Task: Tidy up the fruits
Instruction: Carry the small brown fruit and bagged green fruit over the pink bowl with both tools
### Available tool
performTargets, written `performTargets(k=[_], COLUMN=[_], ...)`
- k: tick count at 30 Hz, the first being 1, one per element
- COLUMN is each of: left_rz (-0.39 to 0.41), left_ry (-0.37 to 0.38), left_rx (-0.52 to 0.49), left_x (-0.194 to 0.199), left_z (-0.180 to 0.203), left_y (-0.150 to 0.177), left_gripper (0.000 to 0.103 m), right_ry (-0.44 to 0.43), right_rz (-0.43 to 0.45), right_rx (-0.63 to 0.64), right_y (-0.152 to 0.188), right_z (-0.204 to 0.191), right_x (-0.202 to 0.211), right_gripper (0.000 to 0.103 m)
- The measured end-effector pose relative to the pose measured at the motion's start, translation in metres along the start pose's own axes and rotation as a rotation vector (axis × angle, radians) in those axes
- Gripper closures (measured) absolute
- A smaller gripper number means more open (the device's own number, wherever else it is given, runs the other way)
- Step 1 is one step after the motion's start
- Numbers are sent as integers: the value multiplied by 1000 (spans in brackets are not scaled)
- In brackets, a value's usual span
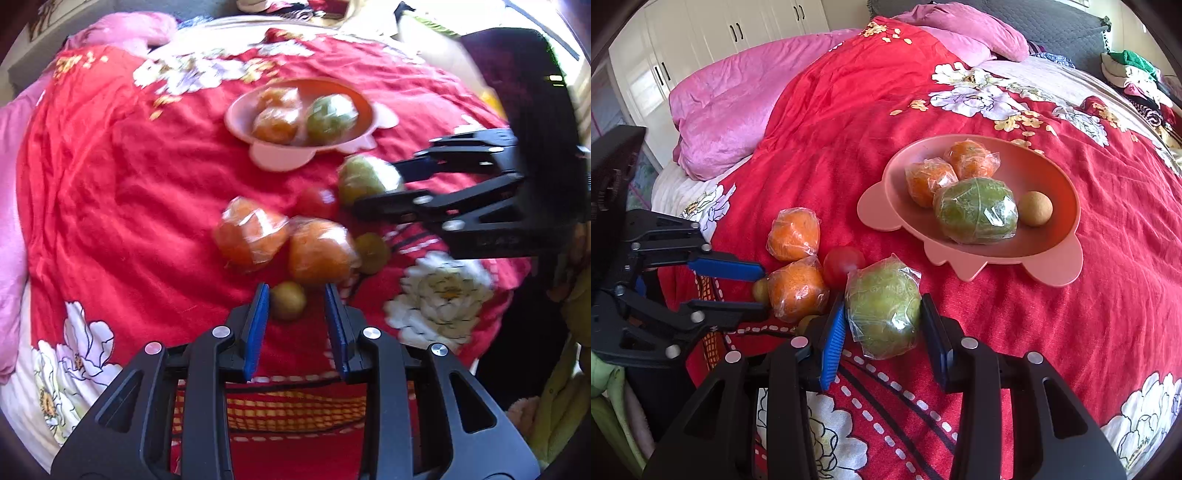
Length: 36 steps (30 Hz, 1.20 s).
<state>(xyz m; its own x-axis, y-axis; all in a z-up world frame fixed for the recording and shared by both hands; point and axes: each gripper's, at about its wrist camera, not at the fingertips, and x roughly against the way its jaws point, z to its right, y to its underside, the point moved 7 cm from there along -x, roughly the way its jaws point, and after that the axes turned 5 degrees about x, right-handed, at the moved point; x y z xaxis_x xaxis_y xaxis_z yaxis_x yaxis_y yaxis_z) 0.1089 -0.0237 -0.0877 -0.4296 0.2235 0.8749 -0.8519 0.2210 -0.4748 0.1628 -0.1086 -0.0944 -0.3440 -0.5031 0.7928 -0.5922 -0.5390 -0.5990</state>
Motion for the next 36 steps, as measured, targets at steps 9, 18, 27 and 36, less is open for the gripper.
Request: performTargets(k=[9,18,27,36], left_rz=[-7,2,35,78], left_ry=[49,84,112,96], left_rx=[19,44,57,69], left_x=[-9,-3,14,30], left_z=[-5,-7,-5,-10], left_y=[1,-4,-9,-35], left_gripper=[79,88,88,88], right_ry=[-3,-2,12,37], right_rz=[-2,6,26,76], right_rx=[-5,-16,-36,-60], right_y=[0,0,-1,-9], right_z=[2,5,12,27], right_x=[-1,2,13,34], right_gripper=[65,66,66,66])
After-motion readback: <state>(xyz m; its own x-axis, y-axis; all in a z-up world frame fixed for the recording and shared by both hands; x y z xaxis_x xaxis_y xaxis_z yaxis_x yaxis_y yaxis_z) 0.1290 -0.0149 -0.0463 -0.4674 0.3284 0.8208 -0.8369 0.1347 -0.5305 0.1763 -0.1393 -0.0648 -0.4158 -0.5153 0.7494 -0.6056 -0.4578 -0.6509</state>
